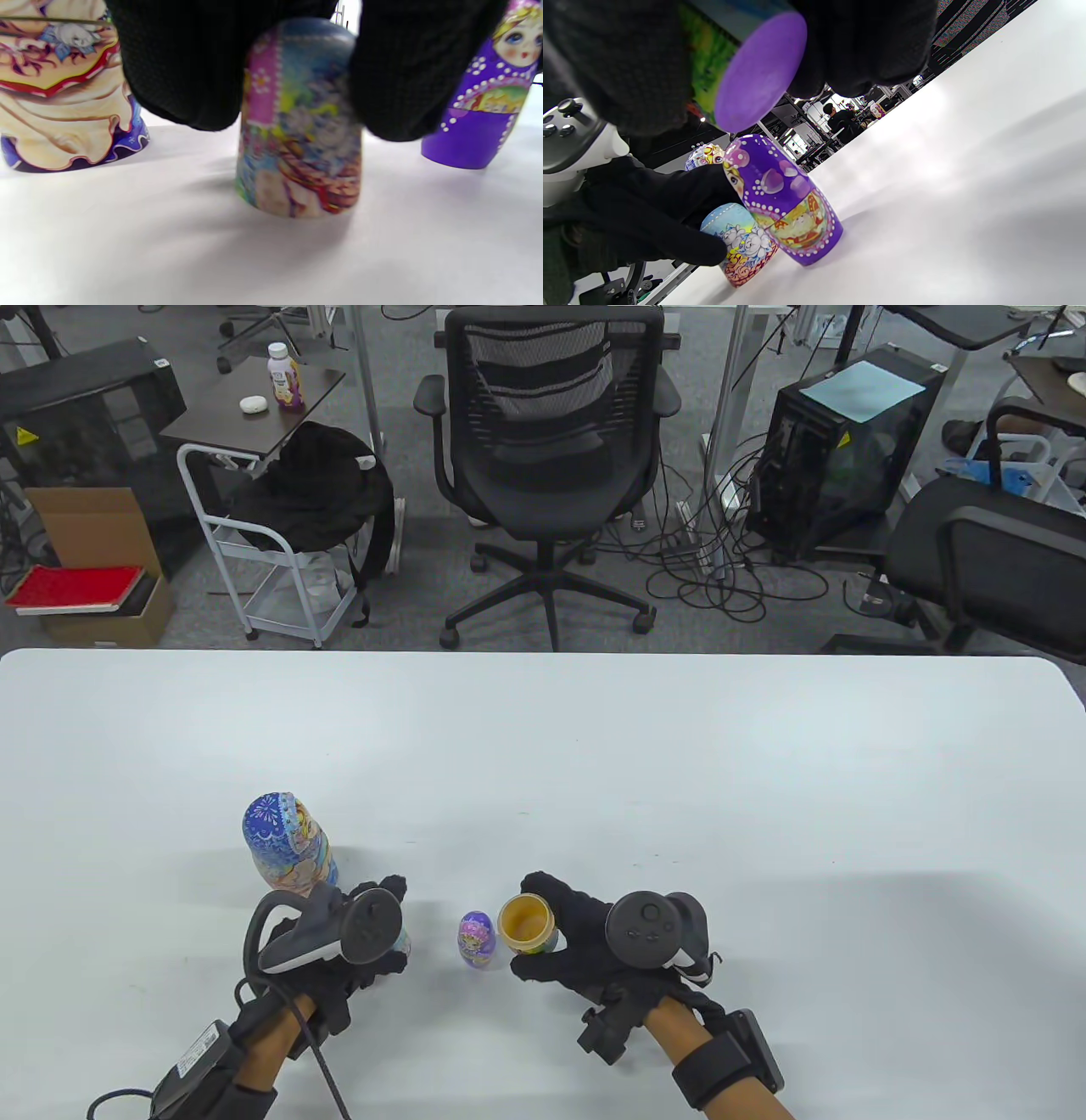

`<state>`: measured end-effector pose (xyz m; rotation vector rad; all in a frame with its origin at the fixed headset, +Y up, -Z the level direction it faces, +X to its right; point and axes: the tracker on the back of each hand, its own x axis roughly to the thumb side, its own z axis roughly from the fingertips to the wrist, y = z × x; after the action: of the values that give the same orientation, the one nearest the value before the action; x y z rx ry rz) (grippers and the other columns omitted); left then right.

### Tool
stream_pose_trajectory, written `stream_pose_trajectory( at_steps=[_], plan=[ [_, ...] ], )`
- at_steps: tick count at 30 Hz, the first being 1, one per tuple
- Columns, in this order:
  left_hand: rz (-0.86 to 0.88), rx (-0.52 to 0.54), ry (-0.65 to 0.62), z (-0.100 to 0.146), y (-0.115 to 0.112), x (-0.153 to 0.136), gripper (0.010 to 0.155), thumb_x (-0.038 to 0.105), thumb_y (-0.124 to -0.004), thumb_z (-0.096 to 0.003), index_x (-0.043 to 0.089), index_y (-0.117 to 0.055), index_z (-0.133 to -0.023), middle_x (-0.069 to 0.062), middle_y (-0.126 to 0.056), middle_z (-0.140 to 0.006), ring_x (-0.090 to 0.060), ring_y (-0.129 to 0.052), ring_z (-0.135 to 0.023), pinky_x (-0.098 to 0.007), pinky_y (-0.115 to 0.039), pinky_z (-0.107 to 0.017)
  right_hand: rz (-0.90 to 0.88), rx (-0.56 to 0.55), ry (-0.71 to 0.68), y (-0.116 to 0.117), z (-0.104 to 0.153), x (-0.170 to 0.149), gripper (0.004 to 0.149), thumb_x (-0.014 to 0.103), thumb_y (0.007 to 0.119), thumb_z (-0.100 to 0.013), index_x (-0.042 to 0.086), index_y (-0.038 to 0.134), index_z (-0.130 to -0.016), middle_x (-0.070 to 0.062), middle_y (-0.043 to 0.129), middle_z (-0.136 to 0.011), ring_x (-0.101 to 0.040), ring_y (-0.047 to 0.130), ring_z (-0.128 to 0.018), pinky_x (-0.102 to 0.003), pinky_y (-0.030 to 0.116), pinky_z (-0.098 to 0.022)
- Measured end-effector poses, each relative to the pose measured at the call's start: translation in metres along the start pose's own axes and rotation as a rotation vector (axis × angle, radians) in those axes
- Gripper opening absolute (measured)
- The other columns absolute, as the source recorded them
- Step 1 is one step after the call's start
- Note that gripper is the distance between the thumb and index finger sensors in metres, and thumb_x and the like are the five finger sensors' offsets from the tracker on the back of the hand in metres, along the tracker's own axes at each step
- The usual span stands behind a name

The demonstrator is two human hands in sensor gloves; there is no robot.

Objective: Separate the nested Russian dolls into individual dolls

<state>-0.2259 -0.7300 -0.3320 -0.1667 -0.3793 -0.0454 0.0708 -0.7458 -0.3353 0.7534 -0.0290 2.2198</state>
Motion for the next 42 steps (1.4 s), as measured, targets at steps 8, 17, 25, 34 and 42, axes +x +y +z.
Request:
stream_pose_trajectory(
  at_steps=[8,17,25,34,42],
  plan=[
    [0.071,0.209,-0.074,0.012,0.037,0.006,0.078,0.051,-0.090,-0.0468,0.011,-0.061,-0.107,-0.017,-0.081,-0.101,-0.033,-0.098,-0.079,-0.038,-0.090,-0.056,-0.003,0.010,0.001,0.002,0.000,0.001,0.095,0.053,0.095,-0.033,0.010,0.053,-0.107,-0.016,0.084,-0.097,-0.038,0.084,-0.089,-0.047,0.078,-0.063],
    [0.226,0.401,-0.334,0.032,0.077,0.049,0.074,0.051,-0.089,-0.0474,0.013,-0.066,-0.106,-0.017,-0.084,-0.100,-0.033,-0.100,-0.077,-0.037,-0.091,-0.055,0.010,0.028,-0.009,0.006,0.000,0.004,0.096,0.053,0.096,-0.032,0.008,0.053,-0.106,-0.016,0.084,-0.097,-0.038,0.084,-0.089,-0.046,0.078,-0.064],
    [0.255,0.436,-0.403,0.034,0.084,0.069,0.073,0.050,-0.088,-0.0487,0.012,-0.065,-0.107,-0.018,-0.083,-0.101,-0.035,-0.100,-0.077,-0.038,-0.090,-0.055,0.029,0.051,-0.038,0.011,0.000,0.011,0.097,0.053,0.096,-0.032,0.008,0.052,-0.107,-0.016,0.085,-0.097,-0.038,0.083,-0.090,-0.046,0.077,-0.064],
    [0.276,0.436,-0.424,0.031,0.077,0.074,0.073,0.050,-0.086,-0.0499,0.012,-0.063,-0.108,-0.019,-0.081,-0.103,-0.035,-0.099,-0.078,-0.038,-0.089,-0.056,0.050,0.073,-0.050,0.015,0.000,0.014,0.097,0.052,0.096,-0.032,0.007,0.053,-0.106,-0.016,0.085,-0.097,-0.038,0.083,-0.089,-0.046,0.078,-0.064],
    [0.264,0.382,-0.441,0.029,0.074,0.080,0.072,0.048,-0.085,-0.0507,0.012,-0.062,-0.109,-0.020,-0.079,-0.104,-0.037,-0.097,-0.079,-0.039,-0.088,-0.057,0.067,0.106,-0.056,0.018,-0.001,0.017,0.098,0.052,0.096,-0.032,0.006,0.053,-0.107,-0.016,0.086,-0.096,-0.038,0.084,-0.089,-0.046,0.078,-0.063]
  ],
)
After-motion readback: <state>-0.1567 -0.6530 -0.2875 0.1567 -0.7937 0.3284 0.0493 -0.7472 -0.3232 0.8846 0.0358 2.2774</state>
